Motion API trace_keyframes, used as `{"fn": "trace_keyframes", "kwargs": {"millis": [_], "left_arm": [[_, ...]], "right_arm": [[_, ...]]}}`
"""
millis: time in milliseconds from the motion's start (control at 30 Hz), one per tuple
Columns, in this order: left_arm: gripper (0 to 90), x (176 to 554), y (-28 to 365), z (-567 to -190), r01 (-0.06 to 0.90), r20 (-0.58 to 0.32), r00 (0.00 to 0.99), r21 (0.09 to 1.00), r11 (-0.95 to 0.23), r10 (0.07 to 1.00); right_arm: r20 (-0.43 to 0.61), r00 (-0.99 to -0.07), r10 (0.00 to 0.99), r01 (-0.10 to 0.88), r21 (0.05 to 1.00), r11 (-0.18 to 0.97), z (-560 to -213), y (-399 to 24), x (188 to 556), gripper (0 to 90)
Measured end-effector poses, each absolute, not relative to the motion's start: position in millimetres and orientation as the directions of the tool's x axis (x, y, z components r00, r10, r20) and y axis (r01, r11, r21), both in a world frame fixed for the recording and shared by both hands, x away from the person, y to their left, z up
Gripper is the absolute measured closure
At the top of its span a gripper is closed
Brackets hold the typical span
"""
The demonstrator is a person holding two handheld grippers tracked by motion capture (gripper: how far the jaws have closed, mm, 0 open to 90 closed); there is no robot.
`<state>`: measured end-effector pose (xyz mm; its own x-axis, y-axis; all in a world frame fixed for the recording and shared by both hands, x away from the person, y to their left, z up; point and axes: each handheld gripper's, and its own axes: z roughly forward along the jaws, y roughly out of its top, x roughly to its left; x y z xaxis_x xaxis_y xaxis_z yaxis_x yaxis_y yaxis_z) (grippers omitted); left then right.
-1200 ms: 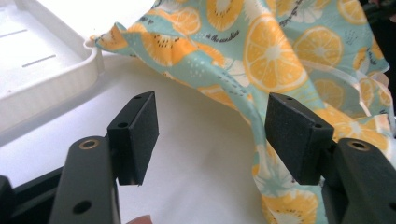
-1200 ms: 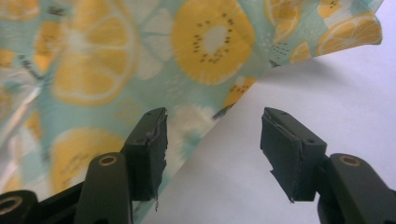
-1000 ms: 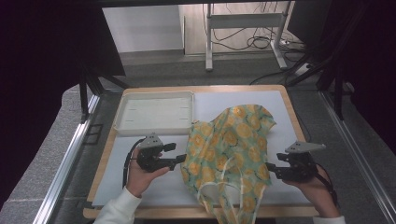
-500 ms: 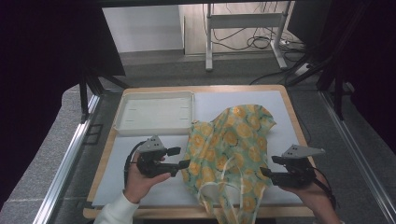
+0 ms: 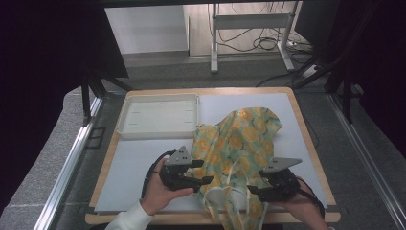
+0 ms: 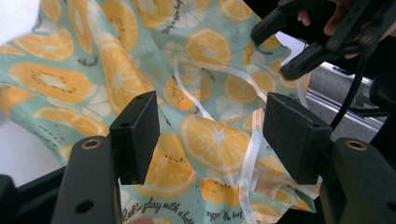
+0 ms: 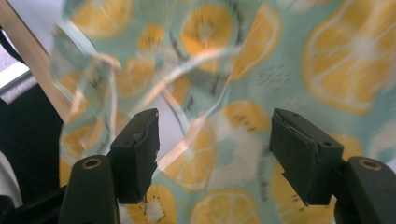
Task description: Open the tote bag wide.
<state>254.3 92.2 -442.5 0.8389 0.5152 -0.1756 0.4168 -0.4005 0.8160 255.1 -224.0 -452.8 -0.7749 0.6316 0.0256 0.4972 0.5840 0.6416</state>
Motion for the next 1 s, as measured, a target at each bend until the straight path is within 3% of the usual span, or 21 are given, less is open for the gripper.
{"fn": "trace_keyframes", "kwargs": {"millis": [233,333,633,933,1000], "left_arm": [[36.5,258.3,94.8,-450.0,0.443,-0.198,0.829,0.802,-0.4,0.523],[36.5,258.7,95.7,-451.7,0.45,-0.203,0.827,0.799,-0.399,0.525],[36.3,260.5,96.5,-454.6,0.461,-0.213,0.822,0.793,-0.398,0.529],[36.3,260.8,94.2,-457.0,0.465,-0.218,0.822,0.789,-0.401,0.525],[36.3,260.5,93.1,-458.2,0.466,-0.218,0.824,0.786,-0.406,0.523]], "right_arm": [[0.008,-0.763,0.646,0.551,0.53,0.644,-484.3,-218.0,264.7,30.8],[0.011,-0.766,0.642,0.558,0.507,0.657,-493.6,-216.6,267.3,34.1],[0.003,-0.738,0.675,0.593,0.479,0.647,-503.7,-219.9,273.2,55.3],[-0.036,-0.745,0.666,0.573,0.477,0.666,-503.9,-216.6,273.6,86.2],[-0.027,-0.747,0.665,0.574,0.477,0.665,-504.2,-216.1,273.8,89.0]]}}
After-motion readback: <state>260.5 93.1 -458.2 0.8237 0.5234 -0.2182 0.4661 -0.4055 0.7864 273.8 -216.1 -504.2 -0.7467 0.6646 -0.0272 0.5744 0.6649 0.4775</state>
